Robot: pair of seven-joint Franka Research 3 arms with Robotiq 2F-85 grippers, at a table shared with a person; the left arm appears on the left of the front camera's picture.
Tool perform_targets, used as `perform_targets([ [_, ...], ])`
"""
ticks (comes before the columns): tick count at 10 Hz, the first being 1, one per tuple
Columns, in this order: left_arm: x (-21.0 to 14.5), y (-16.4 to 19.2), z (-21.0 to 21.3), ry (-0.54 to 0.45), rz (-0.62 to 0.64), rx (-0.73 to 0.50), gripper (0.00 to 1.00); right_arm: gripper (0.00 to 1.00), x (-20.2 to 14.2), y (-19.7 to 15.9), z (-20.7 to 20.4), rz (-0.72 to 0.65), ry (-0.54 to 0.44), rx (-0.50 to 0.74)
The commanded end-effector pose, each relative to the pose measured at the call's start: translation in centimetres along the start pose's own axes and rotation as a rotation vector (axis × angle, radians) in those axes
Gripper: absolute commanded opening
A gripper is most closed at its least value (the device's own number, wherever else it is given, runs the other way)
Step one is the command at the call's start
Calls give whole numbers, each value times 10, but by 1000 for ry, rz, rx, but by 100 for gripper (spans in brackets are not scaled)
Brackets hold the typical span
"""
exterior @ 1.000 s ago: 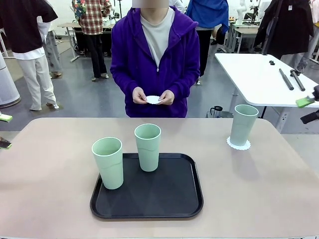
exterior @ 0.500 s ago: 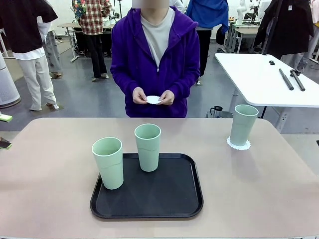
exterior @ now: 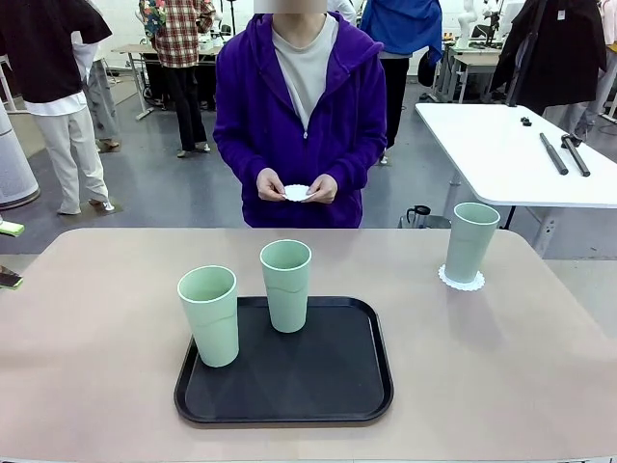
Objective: Place coasters on the table and set cups on them.
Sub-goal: Take one Reusable plastic cup from the Flat Tray and place it on a coaster set by the human.
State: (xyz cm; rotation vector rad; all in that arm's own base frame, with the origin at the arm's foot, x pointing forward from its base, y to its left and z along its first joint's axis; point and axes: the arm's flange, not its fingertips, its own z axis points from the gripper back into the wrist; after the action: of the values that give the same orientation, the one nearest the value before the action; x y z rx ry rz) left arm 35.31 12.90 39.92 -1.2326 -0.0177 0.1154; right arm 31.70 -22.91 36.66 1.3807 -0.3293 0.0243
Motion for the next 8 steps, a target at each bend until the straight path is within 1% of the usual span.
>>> perform_targets([
  [1,-1,-1,1,-2,-7,-12,100,100,1,6,-12,14,-11,-12],
  [2,-1,-1,1,-2,-7,-12,100,100,4,8,-13,22,23,-15],
  [3,-1,-1,1,-2,-7,-12,100,100,1,2,-3,7,4,-1],
  [8,-1,-1,1,-2,-7,-12,100,100,1,2,-3,7,4,-1],
])
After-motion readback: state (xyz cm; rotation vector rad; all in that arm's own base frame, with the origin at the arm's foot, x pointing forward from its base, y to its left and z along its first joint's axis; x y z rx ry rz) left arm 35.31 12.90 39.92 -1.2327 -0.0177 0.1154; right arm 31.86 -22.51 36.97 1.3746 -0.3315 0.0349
